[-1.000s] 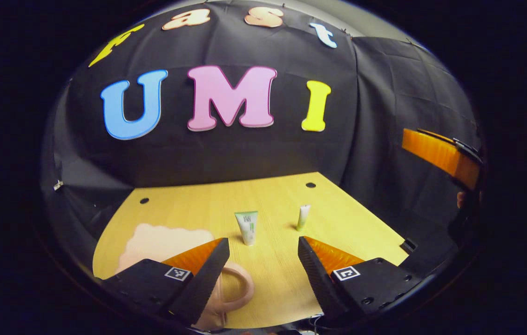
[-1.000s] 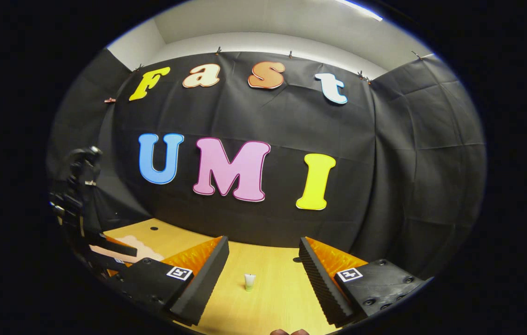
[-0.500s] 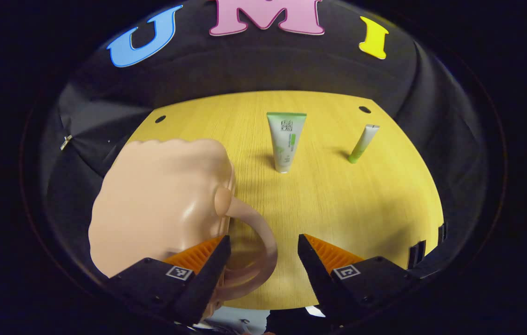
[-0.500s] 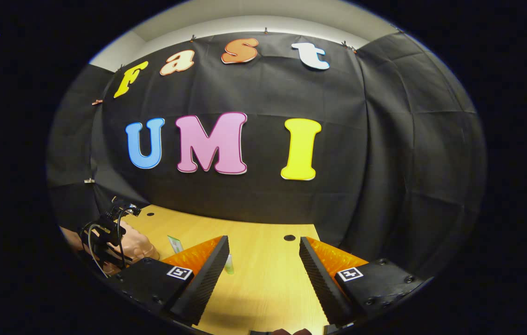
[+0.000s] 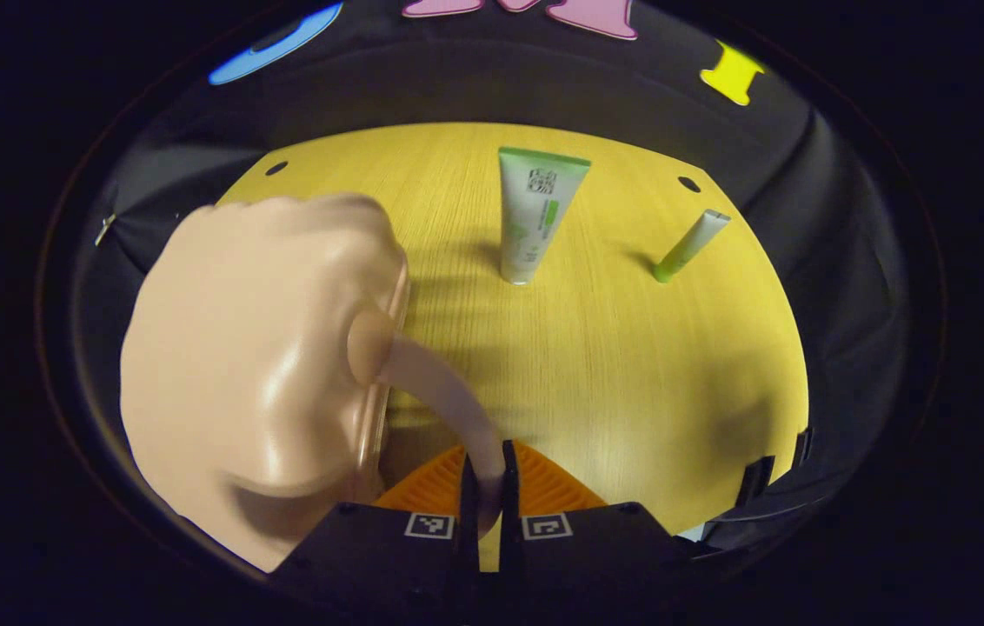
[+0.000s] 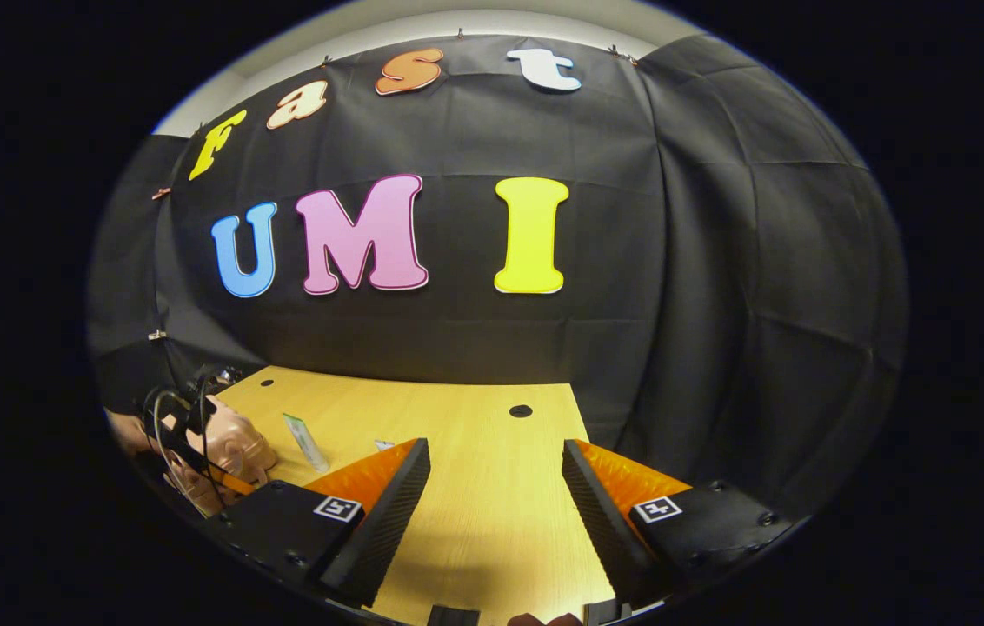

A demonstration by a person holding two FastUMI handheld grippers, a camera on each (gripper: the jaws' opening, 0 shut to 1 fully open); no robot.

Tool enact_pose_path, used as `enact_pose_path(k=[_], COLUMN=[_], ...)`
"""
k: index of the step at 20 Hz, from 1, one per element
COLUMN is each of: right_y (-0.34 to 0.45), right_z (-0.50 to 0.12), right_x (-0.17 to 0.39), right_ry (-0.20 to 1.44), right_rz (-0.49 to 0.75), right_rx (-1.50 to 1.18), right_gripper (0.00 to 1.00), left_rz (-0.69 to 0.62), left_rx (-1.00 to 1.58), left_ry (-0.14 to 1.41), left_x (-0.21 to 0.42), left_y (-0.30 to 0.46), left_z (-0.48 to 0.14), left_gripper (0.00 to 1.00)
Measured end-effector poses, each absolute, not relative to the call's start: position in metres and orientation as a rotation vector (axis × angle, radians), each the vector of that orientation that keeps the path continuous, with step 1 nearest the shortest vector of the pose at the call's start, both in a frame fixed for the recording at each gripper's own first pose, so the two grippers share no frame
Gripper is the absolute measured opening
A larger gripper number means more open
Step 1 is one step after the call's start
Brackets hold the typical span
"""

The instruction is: First open the suitcase, pack the skin care products into it, and then close the suitcase.

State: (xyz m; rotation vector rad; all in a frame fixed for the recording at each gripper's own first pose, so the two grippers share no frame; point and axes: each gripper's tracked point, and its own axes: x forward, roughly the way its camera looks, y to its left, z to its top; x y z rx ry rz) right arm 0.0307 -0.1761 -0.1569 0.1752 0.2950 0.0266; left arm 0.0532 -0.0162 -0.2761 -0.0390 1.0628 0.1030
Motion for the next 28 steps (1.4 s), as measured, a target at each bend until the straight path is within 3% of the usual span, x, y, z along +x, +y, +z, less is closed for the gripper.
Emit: enact_pose_path(k=[3, 6, 10, 14, 18, 21, 24, 28], right_y=[-0.159, -0.13, -0.081, -0.032, 0.0, 0.014, 0.015, 0.016], right_z=[-0.147, -0.132, -0.106, -0.078, -0.067, -0.07, -0.08, -0.084], right_x=[0.042, 0.057, 0.075, 0.083, 0.082, 0.076, 0.07, 0.066], right_ry=[0.273, 0.237, 0.189, 0.153, 0.181, 0.244, 0.333, 0.368], right_rz=[0.064, 0.099, 0.124, 0.116, 0.075, 0.036, -0.03, -0.104], right_rx=[0.171, 0.168, 0.164, 0.143, 0.109, 0.133, 0.113, 0.15], right_gripper=[0.97, 0.97, 0.97, 0.97, 0.96, 0.96, 0.96, 0.96], left_rz=[0.067, 0.075, 0.158, 0.327, 0.434, 0.46, 0.49, 0.469], left_rx=[-0.119, -0.095, -0.031, 0.027, 0.1, 0.113, -0.016, -0.087], left_ry=[0.987, 0.875, 0.74, 0.692, 0.731, 0.815, 0.925, 0.989], left_x=[0.058, 0.053, 0.027, -0.003, -0.012, -0.007, -0.009, -0.005], left_y=[-0.011, 0.04, 0.155, 0.304, 0.433, 0.509, 0.539, 0.552], left_z=[-0.205, -0.119, -0.035, -0.017, -0.059, -0.136, -0.214, -0.27], left_gripper=[0.11, 0.11, 0.11, 0.11, 0.11, 0.11, 0.11, 0.11])
